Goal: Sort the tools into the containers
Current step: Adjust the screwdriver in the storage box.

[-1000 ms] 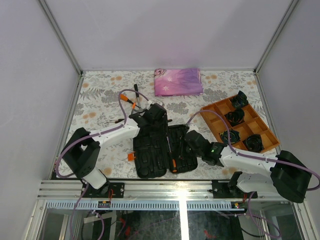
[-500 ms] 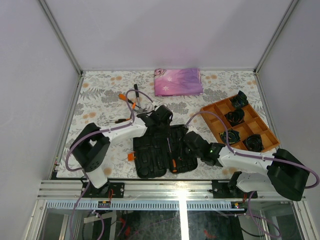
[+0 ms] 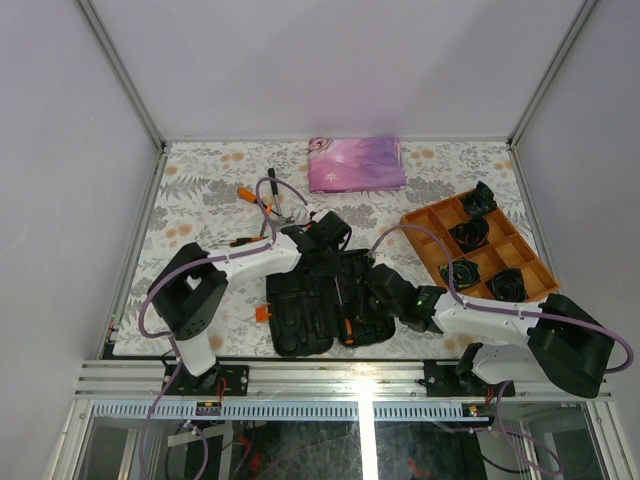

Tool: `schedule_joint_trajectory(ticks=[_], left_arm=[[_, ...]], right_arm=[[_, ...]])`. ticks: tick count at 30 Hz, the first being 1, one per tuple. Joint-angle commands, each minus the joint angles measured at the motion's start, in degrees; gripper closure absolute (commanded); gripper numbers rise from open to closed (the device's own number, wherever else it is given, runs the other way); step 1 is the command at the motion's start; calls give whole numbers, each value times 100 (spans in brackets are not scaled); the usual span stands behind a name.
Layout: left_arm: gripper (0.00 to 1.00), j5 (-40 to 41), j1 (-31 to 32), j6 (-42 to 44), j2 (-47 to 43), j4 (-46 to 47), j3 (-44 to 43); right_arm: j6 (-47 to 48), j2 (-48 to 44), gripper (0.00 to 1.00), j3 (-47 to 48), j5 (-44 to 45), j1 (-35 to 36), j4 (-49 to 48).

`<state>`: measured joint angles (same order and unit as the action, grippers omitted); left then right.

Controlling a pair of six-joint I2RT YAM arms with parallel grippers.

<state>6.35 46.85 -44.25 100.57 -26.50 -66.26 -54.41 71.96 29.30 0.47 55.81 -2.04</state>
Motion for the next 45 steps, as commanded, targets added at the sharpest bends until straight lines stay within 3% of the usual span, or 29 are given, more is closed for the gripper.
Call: schedule_joint_trajectory(ticks=[1,13,22,31,45], left_arm=[[79,316,31,-84,188,-161,-206],[85,408,35,-101,474,-214,-337],[100,578,31,-175,695,-402,-405],[100,597,34,-301,853,-589,-382],[100,520,35,-90,907,-719,-376]], right_arm=[[37,73,75,-3,-4,53,-64],[114,380,76,121,6,62,92],[214,517,81,219,197,91,454],[254,958,92,357,558,111,1093],[170,1294,93,578,968,114,1725]])
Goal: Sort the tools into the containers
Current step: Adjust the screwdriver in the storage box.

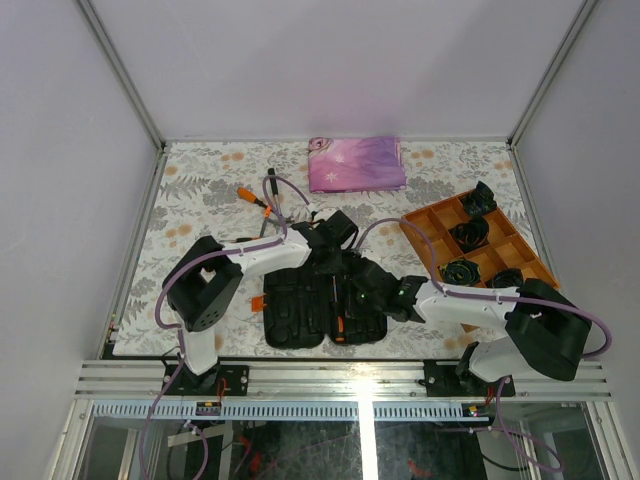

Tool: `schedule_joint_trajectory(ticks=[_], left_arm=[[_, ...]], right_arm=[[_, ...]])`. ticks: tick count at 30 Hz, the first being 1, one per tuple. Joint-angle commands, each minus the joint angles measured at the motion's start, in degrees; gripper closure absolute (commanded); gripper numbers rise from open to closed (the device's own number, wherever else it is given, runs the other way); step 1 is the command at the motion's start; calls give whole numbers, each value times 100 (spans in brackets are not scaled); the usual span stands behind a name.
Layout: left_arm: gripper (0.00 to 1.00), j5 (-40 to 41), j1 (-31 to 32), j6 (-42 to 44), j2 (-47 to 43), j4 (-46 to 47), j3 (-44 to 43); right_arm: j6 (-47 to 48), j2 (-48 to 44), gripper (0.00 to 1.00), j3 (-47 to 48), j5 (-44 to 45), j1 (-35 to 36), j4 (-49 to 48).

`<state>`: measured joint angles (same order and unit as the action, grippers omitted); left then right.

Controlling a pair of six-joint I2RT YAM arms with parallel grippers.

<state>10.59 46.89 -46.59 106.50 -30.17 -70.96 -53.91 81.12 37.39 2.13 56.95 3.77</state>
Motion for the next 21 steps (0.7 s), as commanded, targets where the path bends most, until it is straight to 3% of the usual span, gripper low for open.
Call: schedule_joint_trajectory(ticks=[1,11,21], left_arm=[[100,81,33,164,333,-330,103],[100,-176,32,110,362,199,829],[100,-453,29,-69,287,717,1656]], right_arm=[[108,358,93,-198,837,6,1203],[135,700,94,91,1227,0,1880],[183,1245,95,8,1121,3,1869]])
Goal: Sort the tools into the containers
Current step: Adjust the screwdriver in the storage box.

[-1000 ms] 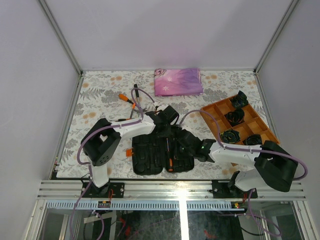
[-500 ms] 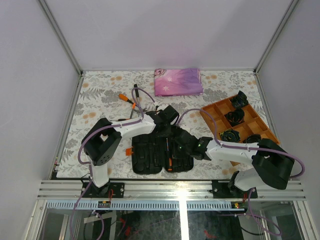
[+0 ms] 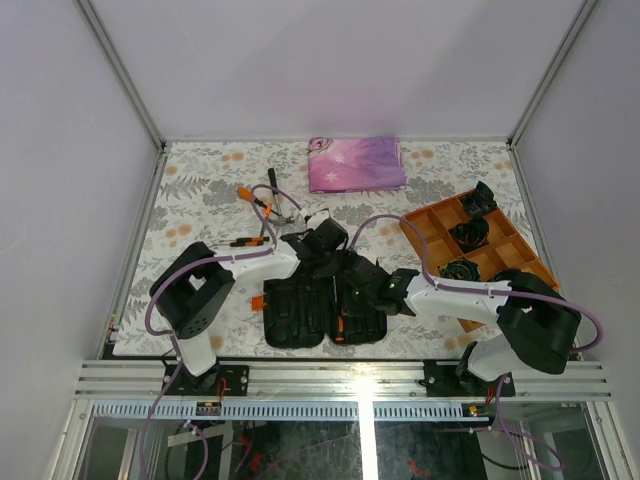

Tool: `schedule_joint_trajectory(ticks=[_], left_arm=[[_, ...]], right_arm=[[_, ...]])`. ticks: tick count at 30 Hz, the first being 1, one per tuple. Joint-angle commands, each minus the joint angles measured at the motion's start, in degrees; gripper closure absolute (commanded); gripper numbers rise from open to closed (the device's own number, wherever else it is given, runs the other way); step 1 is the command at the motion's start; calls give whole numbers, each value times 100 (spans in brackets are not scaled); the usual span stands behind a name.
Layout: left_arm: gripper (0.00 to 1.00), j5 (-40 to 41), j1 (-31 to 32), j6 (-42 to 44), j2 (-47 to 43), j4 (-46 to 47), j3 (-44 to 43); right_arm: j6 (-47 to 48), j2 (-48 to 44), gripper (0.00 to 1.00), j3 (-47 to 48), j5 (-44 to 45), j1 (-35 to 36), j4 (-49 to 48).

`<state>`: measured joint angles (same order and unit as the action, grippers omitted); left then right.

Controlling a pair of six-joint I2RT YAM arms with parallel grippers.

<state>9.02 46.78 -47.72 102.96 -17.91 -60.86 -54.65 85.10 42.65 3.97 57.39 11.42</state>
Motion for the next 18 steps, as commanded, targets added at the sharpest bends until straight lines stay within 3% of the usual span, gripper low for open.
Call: schedule_joint_trajectory(ticks=[1,13,18], left_arm=[[100,-291,41,37,643,-497,686],[100,-248,44,-52,835,-375,967],[100,-330,44,73,660,-131,1155]], right_arm=[[260,888,96,-528,932,-43,1090],[226,1202,100,-623,950,-36,990],[323,570,99,-824,797,-38,643]])
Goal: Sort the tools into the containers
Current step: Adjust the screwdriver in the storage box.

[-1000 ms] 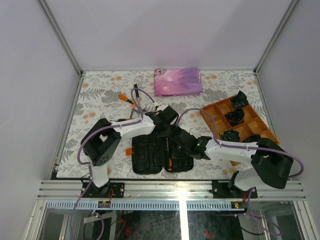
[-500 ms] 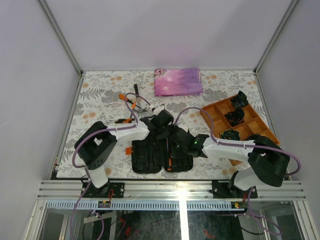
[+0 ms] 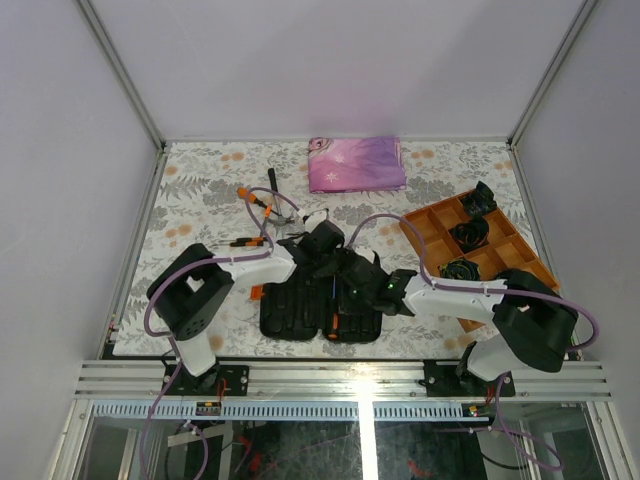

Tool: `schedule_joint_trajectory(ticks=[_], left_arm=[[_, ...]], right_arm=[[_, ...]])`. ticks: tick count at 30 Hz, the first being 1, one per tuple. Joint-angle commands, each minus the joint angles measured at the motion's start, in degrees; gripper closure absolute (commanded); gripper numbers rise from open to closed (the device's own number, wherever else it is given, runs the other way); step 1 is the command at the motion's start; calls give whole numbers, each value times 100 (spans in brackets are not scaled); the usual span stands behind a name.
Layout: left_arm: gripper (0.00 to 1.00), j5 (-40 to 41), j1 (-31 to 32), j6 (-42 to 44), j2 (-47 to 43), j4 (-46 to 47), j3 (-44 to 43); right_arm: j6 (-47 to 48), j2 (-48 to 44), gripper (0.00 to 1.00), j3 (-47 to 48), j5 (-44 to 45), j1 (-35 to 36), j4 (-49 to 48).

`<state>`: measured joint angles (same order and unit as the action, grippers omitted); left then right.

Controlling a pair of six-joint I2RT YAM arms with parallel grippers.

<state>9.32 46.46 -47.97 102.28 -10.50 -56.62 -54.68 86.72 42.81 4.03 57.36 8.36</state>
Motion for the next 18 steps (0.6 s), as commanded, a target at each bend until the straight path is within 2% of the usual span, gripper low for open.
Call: schedule_joint_trajectory(ticks=[1,7,12,15,18], left_arm=[[100,-414,80,189,657,-801,761],[100,-604,95,713,327,-680,676],[100,-739,133,977,205,-681,570],[100,-820,153,1055,153,-681,543],[93,-884,155,1108,33,-686,519]], right_arm=[[392,197,98,-901,692,-40,798],[729,-1235,84,-1070,-11,-39,-135],[895,-1690,69,-804,-217,-38,-147],[824,-2045,65,-817,6,-41,-30],[657,-2398,65,-827,666,-39,427]])
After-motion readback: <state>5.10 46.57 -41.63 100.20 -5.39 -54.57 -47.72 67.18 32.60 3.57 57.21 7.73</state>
